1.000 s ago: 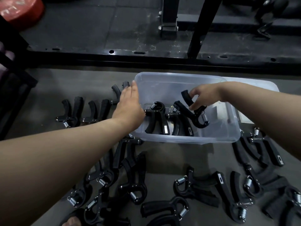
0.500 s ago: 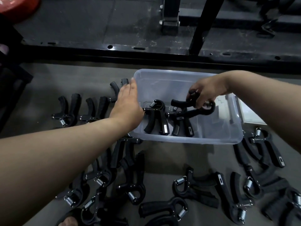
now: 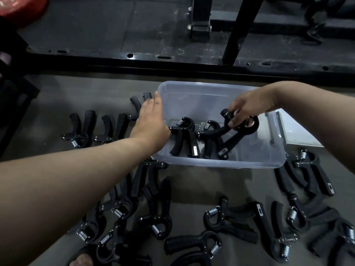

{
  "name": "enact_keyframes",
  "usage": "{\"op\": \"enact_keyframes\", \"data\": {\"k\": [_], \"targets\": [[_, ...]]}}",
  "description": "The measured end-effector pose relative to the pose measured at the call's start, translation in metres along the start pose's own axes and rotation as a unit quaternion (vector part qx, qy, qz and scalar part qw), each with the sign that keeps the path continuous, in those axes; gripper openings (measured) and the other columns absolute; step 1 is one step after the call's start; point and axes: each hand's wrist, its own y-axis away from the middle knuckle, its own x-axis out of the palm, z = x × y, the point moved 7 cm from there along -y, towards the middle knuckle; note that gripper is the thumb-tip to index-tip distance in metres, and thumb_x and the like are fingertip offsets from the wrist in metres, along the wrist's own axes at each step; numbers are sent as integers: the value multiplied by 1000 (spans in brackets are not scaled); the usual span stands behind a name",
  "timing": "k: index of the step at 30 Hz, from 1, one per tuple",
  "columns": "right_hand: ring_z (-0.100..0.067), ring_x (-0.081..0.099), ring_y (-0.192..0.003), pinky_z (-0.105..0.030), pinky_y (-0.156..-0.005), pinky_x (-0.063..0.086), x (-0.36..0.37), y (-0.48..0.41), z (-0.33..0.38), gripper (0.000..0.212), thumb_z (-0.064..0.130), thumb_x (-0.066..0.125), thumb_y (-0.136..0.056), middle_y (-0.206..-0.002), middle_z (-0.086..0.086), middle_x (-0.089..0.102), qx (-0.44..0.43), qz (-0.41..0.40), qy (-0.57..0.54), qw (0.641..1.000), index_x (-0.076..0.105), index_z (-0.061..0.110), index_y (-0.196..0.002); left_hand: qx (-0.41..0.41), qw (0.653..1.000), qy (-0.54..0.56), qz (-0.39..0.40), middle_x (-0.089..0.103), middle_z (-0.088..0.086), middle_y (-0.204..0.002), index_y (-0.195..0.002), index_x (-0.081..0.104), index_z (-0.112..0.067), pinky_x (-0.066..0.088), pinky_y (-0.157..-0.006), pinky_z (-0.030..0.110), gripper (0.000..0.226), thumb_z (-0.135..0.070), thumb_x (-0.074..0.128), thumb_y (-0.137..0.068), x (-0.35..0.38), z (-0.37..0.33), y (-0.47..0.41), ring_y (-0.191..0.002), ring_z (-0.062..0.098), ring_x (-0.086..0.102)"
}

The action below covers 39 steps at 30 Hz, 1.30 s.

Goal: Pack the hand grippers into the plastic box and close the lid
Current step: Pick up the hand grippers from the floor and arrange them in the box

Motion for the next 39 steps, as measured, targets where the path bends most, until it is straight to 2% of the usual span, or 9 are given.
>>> {"op": "enact_keyframes", "data": {"k": [4, 9, 15, 18, 21, 23, 27, 34, 39], "targets": [[-18, 69, -81, -34, -81, 55, 11, -16, 2, 20, 38, 74, -84, -91, -4, 76, 53, 67, 114, 990, 73, 23, -97, 1, 1000, -1, -3, 13, 5, -158, -154, -4, -14, 13, -120, 40, 86, -1, 36, -80, 0, 0, 0, -146, 19, 5], [-15, 72, -79, -30, -77, 55, 18, -50, 2, 32, 56, 79, -69, -81, 6, 75, 43, -17, 261, 964, 70, 30, -85, 2, 1000, 0, -6, 11, 5, -159, -154, -4, -13, 10, -120, 38, 84, 0, 36, -81, 0, 0, -1, -147, 17, 3], [-22, 59, -116, -30, -96, 45, 22, -50, -5, 73, 37, 79, -79, -132, -3, 60, -12, -191, 145, 971, 47, 13, -140, -3, 1000, 1, -1, 9, 4, -159, -154, -5, -14, 12, -120, 41, 84, -1, 37, -82, 1, 1, 0, -147, 16, 2], [-26, 59, -116, -33, -94, 49, 34, -41, -19, 62, 20, 69, -87, -133, -12, 58, 28, -255, 52, 965, 42, 6, -140, 0, 1000, 6, 1, 11, 4, -158, -154, -5, -14, 15, -119, 44, 85, -2, 38, -81, 0, 0, 0, -147, 18, 3], [-25, 58, -83, -24, -58, 44, 63, -33, -31, 13, 15, 60, -90, -95, -10, 60, 146, -216, 34, 965, 55, 6, -98, -4, 1000, 7, 5, 9, 4, -159, -153, -6, -15, 14, -119, 45, 87, -2, 40, -80, -1, 0, 1, -147, 18, 1], [-22, 52, -75, -25, -54, 38, 84, -33, -29, 11, 13, 58, -91, -85, -8, 57, 148, -159, 60, 974, 54, 10, -80, -5, 1000, 5, 8, 8, 4, -159, -154, -6, -15, 12, -120, 43, 88, -2, 40, -80, -1, -1, 2, -147, 17, 0], [-22, 52, -83, -24, -68, 37, 90, -45, -29, 24, 17, 50, -93, -98, -10, 65, 132, -129, 146, 972, 64, 3, -106, -6, 1000, 2, 8, 7, 4, -160, -154, -6, -14, 10, -120, 40, 87, -2, 39, -81, -2, -2, 3, -148, 17, -1], [-28, 55, -85, -25, -63, 34, 76, -39, -14, 15, 10, 50, -93, -86, -10, 55, 90, -221, 107, 965, 63, 4, -96, -3, 1000, 1, 7, 8, 5, -159, -154, -6, -13, 9, -120, 40, 85, -2, 39, -82, -2, -3, 3, -147, 18, 0], [-35, 60, -106, -27, -76, 37, 86, -53, -16, 25, 11, 45, -95, -113, -21, 64, 70, -211, 91, 971, 59, -1, -112, -2, 1000, -2, 6, 8, 6, -159, -154, -6, -12, 8, -120, 37, 86, -1, 38, -81, -2, -3, 3, -147, 18, 0]]}}
